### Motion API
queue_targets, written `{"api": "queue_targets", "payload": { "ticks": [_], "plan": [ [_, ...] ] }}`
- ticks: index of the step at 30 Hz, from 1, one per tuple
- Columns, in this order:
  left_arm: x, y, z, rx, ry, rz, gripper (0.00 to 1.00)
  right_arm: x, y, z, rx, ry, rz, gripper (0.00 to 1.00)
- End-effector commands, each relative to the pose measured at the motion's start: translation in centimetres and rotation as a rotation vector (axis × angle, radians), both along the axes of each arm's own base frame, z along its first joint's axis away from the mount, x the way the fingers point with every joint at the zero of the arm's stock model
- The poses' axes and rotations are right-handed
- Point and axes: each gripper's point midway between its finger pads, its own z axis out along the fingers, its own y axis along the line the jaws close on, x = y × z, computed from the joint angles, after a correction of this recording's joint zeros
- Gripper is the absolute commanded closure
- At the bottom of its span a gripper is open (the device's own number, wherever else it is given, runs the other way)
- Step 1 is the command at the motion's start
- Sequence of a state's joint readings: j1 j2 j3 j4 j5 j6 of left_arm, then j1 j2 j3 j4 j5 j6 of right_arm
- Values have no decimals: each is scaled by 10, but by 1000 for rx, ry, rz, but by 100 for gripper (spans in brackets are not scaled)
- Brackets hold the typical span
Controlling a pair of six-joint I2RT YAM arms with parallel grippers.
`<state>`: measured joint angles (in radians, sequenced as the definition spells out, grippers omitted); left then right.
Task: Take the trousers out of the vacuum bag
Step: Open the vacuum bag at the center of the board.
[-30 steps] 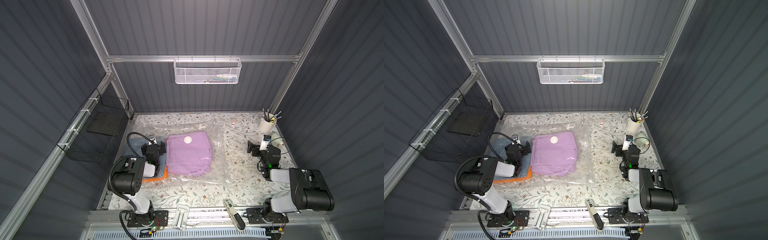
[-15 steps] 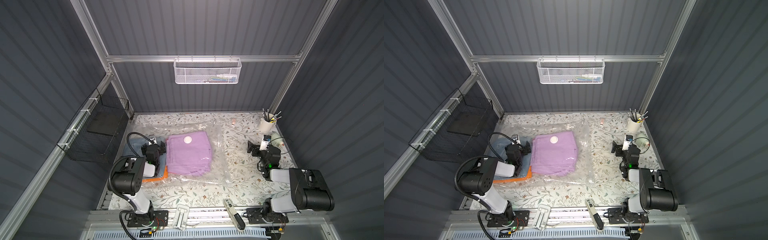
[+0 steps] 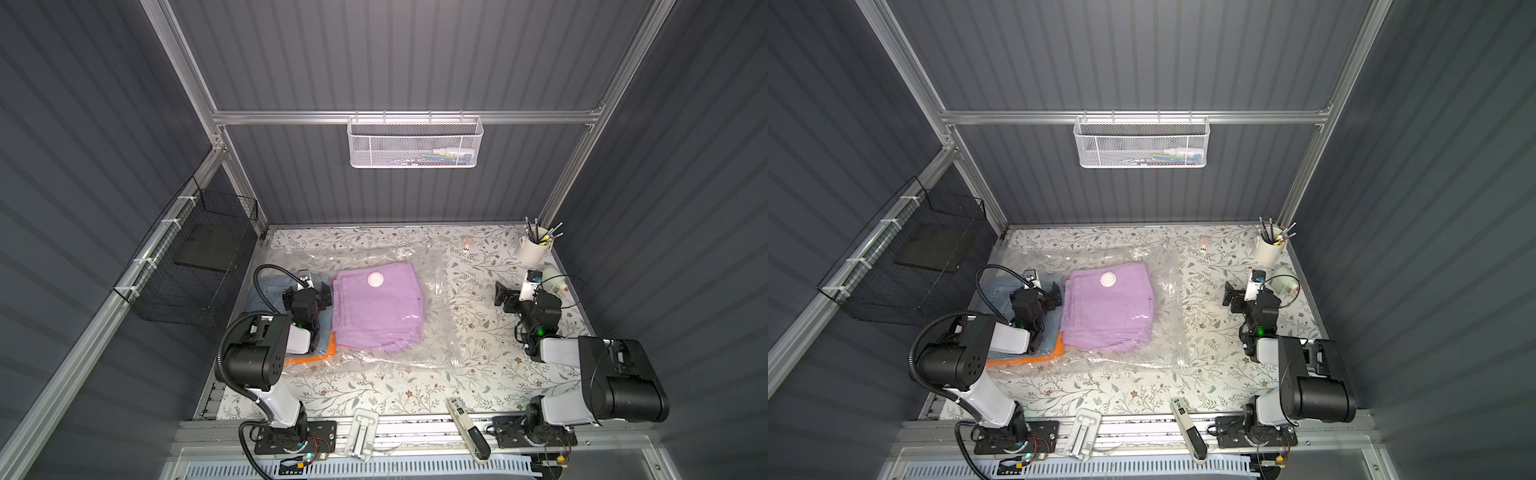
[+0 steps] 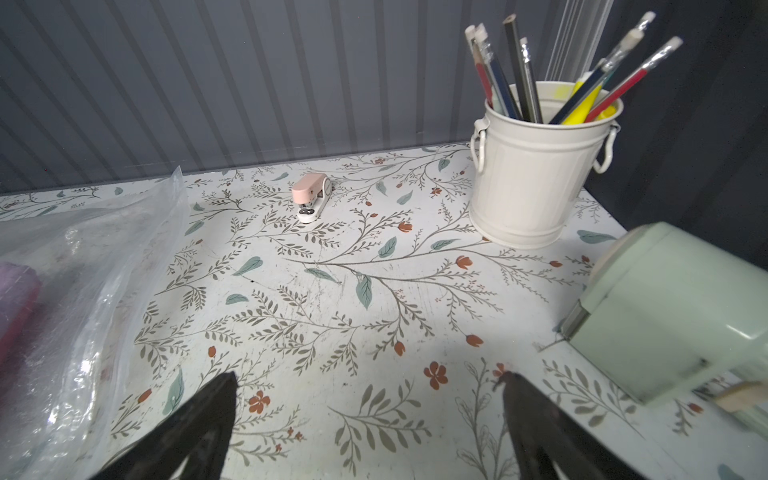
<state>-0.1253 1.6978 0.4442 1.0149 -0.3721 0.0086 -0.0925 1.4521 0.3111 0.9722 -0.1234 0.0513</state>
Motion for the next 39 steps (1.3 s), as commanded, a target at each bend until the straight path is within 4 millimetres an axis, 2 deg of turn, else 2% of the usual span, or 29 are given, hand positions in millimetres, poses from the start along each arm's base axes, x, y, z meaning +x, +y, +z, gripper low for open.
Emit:
{"api": "queue_targets", "payload": {
  "ticks": [1,7,12,15,16,17,20,23,27,31,35,39],
  "plan": [
    [-4,-5,-12,20,54,-31,0,4,-1,5,-2,-15,-7,1],
    [-8,-3,23,26,51,-14,0,9,-4,24,2,36,-18,1],
    [-11,-12,75,4,-44,-26,0,1,-4,50,54,47,-57,1],
    [-6,-28,108,-22,-84,-67,0,-5,10,72,202,38,-19,1],
    [-5,-34,117,-39,-89,-76,0,-7,14,73,266,59,-13,1],
    [-3,-41,124,-59,-84,-90,0,-11,20,86,334,52,3,1],
    [5,-70,144,-120,-55,-161,1,-16,45,97,496,69,101,5],
    [11,-101,151,-202,11,-220,3,-24,73,99,628,121,213,7],
    [14,-139,159,-345,72,-308,7,-35,98,97,651,219,286,7],
    [9,-172,169,-446,94,-413,10,-50,127,84,625,331,342,8],
    [3,-189,176,-489,101,-465,13,-71,156,52,661,465,397,12],
    [-2,-202,181,-514,115,-510,15,-90,175,20,682,568,428,15]
  ]
}}
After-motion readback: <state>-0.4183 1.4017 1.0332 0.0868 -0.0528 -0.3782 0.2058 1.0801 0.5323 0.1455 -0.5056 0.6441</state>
